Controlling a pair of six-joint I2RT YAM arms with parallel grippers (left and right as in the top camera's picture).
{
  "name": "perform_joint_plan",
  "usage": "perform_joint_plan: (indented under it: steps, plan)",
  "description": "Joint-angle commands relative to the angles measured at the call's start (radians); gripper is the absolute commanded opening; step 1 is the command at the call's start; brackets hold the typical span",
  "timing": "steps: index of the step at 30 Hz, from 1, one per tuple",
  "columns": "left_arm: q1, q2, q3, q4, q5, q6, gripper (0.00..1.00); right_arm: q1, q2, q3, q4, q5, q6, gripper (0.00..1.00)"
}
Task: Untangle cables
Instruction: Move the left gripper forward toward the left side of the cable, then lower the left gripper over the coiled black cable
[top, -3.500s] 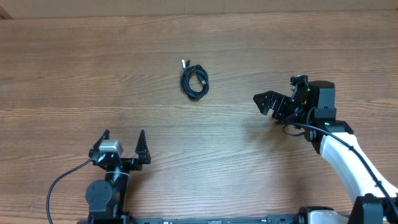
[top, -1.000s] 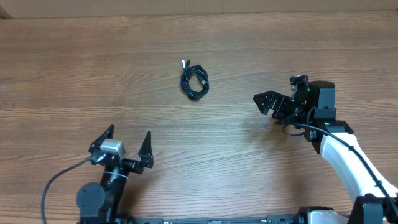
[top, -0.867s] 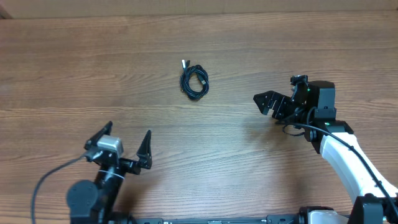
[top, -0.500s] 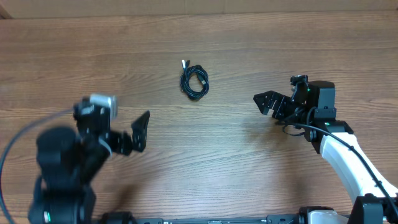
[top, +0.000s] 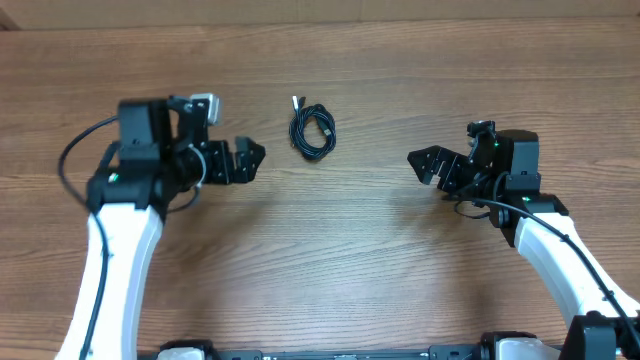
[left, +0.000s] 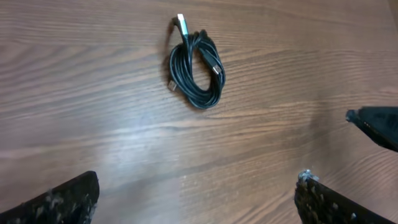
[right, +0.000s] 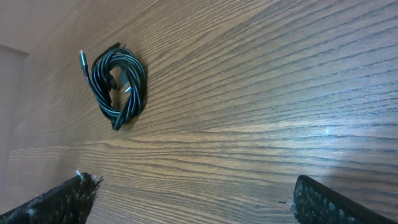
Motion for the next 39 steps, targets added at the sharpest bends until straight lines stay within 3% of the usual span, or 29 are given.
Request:
perform_joint_plan:
  steps: [1, 6, 10, 17, 39]
  plan:
    - [-0.043, 0.078, 0.018, 0.073, 0.037, -0.021, 1.00, -0.003, 0.005, 0.023, 0.006, 0.003, 0.002, 1.00]
    - [-0.119, 0.168, 0.018, 0.228, -0.006, -0.013, 1.00, -0.003, 0.005, 0.023, 0.006, 0.003, 0.002, 1.00]
    - [-0.174, 0.242, 0.018, 0.249, -0.121, -0.014, 1.00, -0.003, 0.005, 0.023, 0.006, 0.003, 0.001, 1.00]
    - [-0.230, 0.360, 0.018, 0.290, -0.123, -0.017, 1.00, -0.003, 0.005, 0.023, 0.006, 0.003, 0.002, 1.00]
    - [-0.240, 0.380, 0.018, 0.320, -0.179, -0.002, 1.00, -0.003, 0.005, 0.023, 0.006, 0.003, 0.002, 1.00]
